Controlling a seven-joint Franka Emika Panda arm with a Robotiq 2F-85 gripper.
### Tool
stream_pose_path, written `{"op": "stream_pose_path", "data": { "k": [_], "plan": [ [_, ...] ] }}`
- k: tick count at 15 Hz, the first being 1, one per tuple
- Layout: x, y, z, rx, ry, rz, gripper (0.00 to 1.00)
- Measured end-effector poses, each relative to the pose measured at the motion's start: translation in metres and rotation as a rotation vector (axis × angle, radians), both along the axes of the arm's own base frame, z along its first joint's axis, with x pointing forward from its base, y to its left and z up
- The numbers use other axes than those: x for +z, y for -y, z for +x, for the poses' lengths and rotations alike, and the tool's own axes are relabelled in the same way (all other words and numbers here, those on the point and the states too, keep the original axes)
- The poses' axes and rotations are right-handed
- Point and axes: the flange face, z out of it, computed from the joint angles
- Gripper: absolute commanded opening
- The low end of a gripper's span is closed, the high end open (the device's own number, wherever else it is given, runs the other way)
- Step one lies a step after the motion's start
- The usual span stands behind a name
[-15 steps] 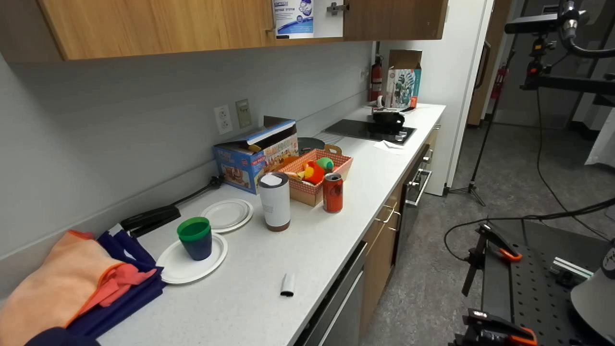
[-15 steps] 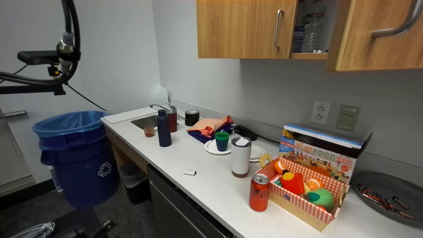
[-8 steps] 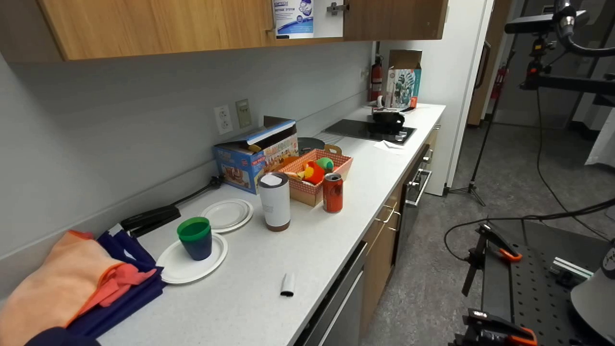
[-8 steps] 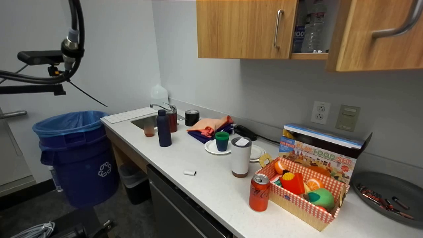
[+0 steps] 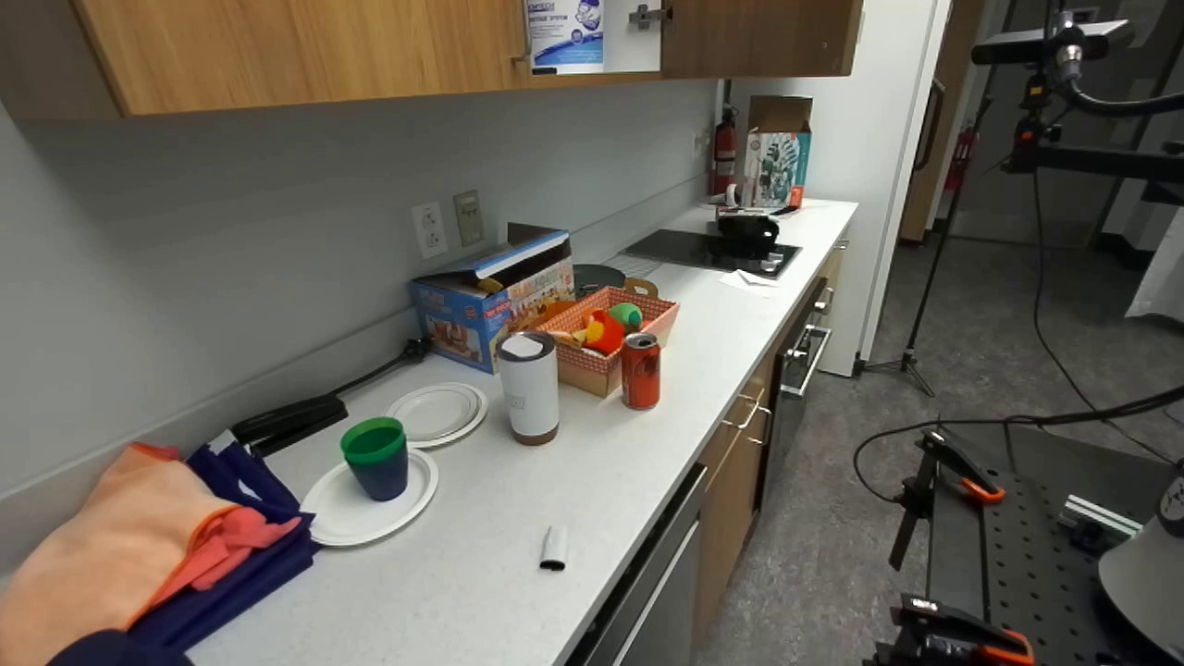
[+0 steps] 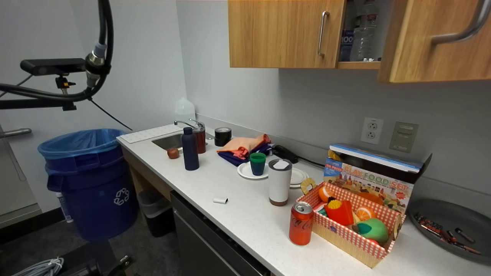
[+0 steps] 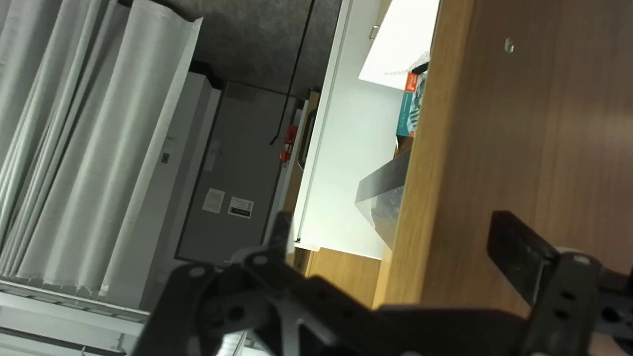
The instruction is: Open the right cabinet door
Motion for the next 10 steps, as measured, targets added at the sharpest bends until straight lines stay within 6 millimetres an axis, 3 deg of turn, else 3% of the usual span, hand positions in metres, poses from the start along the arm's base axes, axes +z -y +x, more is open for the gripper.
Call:
{"op": "stream_pose_path", "data": {
  "k": [6,10],
  "plan": [
    [0.008,0.042,-0.006,-0.121,0.083,-0.038,1.0],
    [0.018,0.097,-0.034,-0.256,0.152,-0.037,1.0]
  ]
}}
